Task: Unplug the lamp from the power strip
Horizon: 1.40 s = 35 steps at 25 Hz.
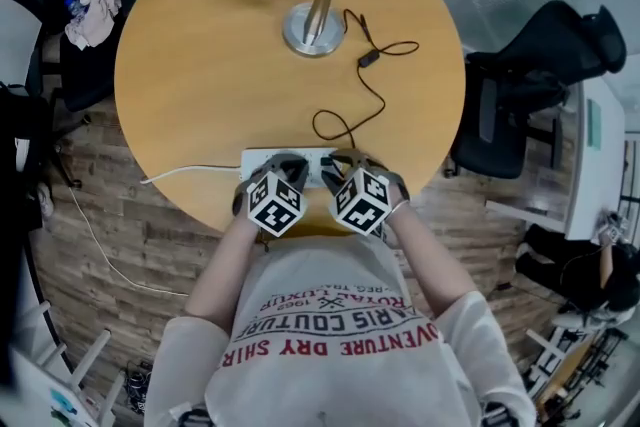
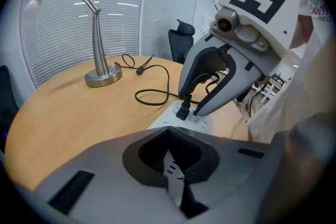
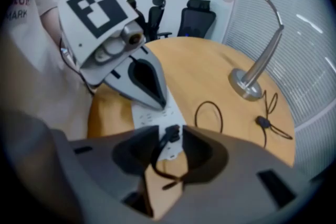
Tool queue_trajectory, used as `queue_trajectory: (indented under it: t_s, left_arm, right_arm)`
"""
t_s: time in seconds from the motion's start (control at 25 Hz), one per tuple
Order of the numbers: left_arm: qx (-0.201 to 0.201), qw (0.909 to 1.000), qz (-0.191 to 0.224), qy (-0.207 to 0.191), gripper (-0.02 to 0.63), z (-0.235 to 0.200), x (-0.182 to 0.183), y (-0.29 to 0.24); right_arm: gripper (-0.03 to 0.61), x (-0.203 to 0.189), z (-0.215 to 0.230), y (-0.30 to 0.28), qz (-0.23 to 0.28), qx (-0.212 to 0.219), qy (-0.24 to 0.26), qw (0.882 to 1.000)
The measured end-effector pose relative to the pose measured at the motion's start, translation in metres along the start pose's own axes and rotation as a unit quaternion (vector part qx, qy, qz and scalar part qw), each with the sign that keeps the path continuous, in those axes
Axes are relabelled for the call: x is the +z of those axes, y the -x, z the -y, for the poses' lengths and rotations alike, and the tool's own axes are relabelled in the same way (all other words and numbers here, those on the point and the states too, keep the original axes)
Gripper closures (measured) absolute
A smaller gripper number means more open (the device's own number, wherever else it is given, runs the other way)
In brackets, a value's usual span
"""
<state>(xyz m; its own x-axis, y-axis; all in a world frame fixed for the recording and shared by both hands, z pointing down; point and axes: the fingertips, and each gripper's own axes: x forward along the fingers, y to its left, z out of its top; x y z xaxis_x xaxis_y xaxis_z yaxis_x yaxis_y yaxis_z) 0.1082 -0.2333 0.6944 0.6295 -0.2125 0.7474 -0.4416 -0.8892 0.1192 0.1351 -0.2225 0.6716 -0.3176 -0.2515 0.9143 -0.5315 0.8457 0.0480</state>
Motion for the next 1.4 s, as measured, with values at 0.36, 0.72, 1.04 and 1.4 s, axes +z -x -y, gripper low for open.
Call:
queue_trajectory:
  t_s: [0.36,0.72,1.04,1.4]
  left_arm:
    - [0.006,0.9999,0.003,-0.01,0.583,0.0,0.001,-0.002]
    - [0.036,0.9989,0.011,-0.029,0.583,-0.003,0.0,-0.003]
    - [0.047,0.9985,0.013,-0.023,0.584,-0.006,0.002,-0.005]
    - [0.047,0.9986,0.014,-0.022,0.584,-0.008,0.0,-0.004]
  right_arm:
    - [0.488,-0.005,0.001,-0.02,-0.051,0.016,0.109,0.993]
    - [0.5,-0.004,0.001,-0.021,-0.066,0.044,0.14,0.987]
    - [0.506,-0.002,0.005,-0.015,-0.072,0.054,0.15,0.985]
    - [0.506,0.042,0.026,0.042,0.016,0.098,0.057,0.993]
